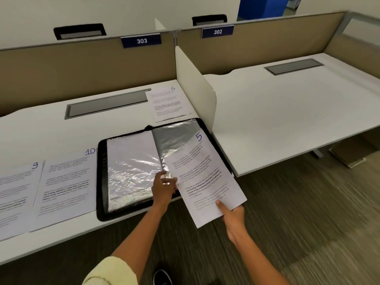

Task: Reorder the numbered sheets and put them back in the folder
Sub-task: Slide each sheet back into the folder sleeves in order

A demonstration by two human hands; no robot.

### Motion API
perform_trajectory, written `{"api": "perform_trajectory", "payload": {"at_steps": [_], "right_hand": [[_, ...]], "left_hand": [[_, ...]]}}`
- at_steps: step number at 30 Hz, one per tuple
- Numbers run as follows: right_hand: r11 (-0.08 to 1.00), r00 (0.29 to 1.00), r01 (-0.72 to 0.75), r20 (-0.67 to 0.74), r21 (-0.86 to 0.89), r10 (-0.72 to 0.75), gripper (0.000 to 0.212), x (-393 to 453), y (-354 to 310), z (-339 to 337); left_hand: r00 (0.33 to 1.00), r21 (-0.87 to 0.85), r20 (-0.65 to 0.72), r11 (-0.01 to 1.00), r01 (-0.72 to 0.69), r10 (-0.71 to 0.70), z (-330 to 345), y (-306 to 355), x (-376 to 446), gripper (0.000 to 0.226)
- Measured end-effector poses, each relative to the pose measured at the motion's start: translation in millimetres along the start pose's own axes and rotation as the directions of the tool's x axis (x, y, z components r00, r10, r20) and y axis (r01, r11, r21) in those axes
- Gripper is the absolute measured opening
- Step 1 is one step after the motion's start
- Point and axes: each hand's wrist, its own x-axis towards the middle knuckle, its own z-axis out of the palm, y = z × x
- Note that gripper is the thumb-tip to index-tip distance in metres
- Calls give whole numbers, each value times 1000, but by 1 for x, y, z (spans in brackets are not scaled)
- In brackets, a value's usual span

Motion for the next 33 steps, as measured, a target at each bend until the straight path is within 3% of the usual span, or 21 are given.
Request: {"api": "perform_trajectory", "payload": {"at_steps": [2, 6, 12, 16, 22, 27, 33], "right_hand": [[1000, 999, -2, -38, -4, 2, 44, -2, 6, -17], [999, 994, -33, -107, 20, 35, 42, -8, 20, -48], [998, 986, -42, -160, 35, 48, 47, -16, 34, -78], [999, 983, -23, -182, 41, 30, 51, -21, 39, -90], [997, 980, -15, -197, 80, 30, 53, -25, 37, -97], [994, 984, -11, -177, 110, 31, 55, -26, 34, -97], [989, 988, 3, -151, 149, 20, 56, -28, 31, -98]], "left_hand": [[994, 180, -27, 978, -104, 110, -1, 4, 10, 33], [946, 476, 230, 822, -313, 228, 0, 3, 30, 29], [876, 613, 434, 643, -459, 211, 11, -4, 47, 62], [878, 639, 423, 612, -465, 225, 18, -7, 48, 64], [846, 646, 466, 552, -526, 260, 23, 4, 41, 13], [840, 677, 471, 500, -541, 270, 19, 5, 40, 14], [923, 628, 267, 676, -385, 277, 22, 6, 38, 5]]}}
